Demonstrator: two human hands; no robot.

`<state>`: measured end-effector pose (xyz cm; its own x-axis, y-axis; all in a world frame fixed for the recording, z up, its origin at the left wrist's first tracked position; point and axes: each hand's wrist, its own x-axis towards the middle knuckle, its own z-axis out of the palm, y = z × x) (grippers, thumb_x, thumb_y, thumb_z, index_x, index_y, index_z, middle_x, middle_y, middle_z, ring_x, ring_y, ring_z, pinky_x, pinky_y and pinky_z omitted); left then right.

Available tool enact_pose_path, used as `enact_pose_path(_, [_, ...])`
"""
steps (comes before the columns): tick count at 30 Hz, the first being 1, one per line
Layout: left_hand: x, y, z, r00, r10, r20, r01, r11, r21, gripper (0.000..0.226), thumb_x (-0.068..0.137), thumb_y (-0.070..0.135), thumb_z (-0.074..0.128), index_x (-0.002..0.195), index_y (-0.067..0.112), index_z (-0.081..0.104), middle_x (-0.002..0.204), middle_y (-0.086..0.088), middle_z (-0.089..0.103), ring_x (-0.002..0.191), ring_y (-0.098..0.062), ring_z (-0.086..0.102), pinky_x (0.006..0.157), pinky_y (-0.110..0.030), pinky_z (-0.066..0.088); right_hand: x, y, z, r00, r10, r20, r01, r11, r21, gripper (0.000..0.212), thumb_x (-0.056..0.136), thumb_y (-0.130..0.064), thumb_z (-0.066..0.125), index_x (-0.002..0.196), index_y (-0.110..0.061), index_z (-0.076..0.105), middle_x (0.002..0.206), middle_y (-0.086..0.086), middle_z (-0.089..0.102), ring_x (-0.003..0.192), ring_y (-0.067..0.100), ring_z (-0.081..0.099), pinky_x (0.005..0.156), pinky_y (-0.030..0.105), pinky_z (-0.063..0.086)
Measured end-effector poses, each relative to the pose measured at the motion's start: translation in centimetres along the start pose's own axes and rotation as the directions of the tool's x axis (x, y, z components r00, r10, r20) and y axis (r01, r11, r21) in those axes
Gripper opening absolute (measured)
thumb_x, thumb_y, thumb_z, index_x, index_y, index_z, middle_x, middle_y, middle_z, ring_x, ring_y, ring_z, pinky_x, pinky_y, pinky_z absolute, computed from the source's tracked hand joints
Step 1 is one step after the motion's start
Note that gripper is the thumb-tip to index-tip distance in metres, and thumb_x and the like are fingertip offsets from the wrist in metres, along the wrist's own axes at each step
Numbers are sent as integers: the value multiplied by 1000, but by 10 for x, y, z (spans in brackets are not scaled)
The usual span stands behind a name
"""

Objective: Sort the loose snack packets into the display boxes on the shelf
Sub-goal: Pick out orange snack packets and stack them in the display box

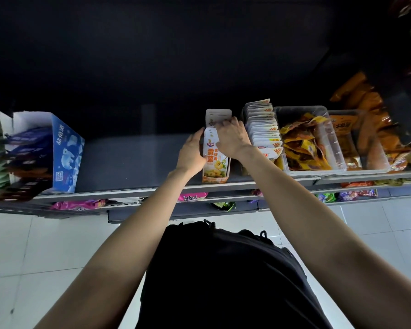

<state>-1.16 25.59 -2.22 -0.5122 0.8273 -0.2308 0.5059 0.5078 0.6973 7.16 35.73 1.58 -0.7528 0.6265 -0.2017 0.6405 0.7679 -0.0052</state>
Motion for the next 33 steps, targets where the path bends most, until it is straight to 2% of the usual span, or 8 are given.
enact_pose_path(5, [-5, 0, 0, 1000, 8, 18, -8, 1000, 1, 86, 79, 10, 72, 148, 22, 22, 146, -5, 39, 133, -24, 39, 105, -39, 36, -10, 3, 0, 986, 14, -163, -14, 1000, -2, 32, 93, -9, 50, 124, -17, 55, 107, 10, 66, 104, 26, 60, 101, 36, 35])
enact_pose_path(11, [-12, 8, 1, 999, 15, 42, -12, 997, -74, 92, 78, 21, 75, 149, 22, 16, 148, -4, 34, 135, -22, 34, 107, -43, 33, -13, 8, -1, 983, 67, -170, -36, 984, 176, 73, 86, -10, 63, 147, -14, 23, 148, 8, 32, 134, 28, 30, 108, 38, 30])
enact_pose_path(15, [-8, 23, -4, 1000, 21, -23, -24, 990, -136, 77, 86, 24, 66, 148, 18, 21, 152, -2, 30, 137, -17, 30, 109, -35, 28, -20, 11, -7, 983, 121, -136, -72, 945, 320, 81, 85, -6, 61, 150, -11, 12, 151, 12, 22, 135, 30, 28, 105, 39, 39])
enact_pose_path(18, [-11, 38, -7, 999, 40, 24, -27, 914, -405, 74, 86, 6, 64, 147, 17, 22, 143, 2, 39, 125, -3, 37, 101, -17, 39, -27, 4, -7, 973, 215, -79, -146, 847, 511, 87, 84, -2, 61, 150, -6, 5, 152, 17, 21, 136, 33, 30, 104, 38, 39])
enact_pose_path(21, [-17, 46, -2, 991, 13, 131, 81, 725, -684, 73, 90, -11, 45, 148, 18, 12, 126, 8, 41, 111, 1, 41, 78, -1, 43, -37, -8, 3, 962, 270, 30, -218, 703, 677, 89, 85, 1, 57, 149, -5, -4, 154, 14, 19, 136, 30, 32, 101, 32, 38])
enact_pose_path(25, [-20, 36, 1, 992, 1, 125, 97, 632, -769, 79, 88, -16, 37, 150, 24, 8, 140, 5, 34, 122, -4, 36, 86, -10, 45, -43, -13, 14, 976, 218, 10, -141, 597, 790, 89, 86, 1, 58, 150, -8, -4, 158, 8, 5, 143, 24, 17, 109, 27, 27])
enact_pose_path(29, [-15, 33, 0, 993, -3, 120, 89, 694, -714, 78, 93, -6, 42, 150, 26, 0, 157, 3, 8, 141, -10, 17, 113, -30, 28, -42, -10, 16, 975, 222, -13, -125, 594, 795, 84, 89, -2, 56, 151, -11, 0, 159, 8, 0, 144, 22, 12, 100, 11, 19])
enact_pose_path(33, [-8, 28, 2, 995, -42, 86, 86, 788, -609, 73, 95, 0, 43, 151, 21, 0, 159, 2, -4, 145, -12, 1, 119, -36, 12, -31, -7, 15, 966, 247, 80, -218, 605, 766, 81, 91, -8, 52, 151, -16, -2, 158, 10, 2, 145, 27, 9, 113, 33, 20])
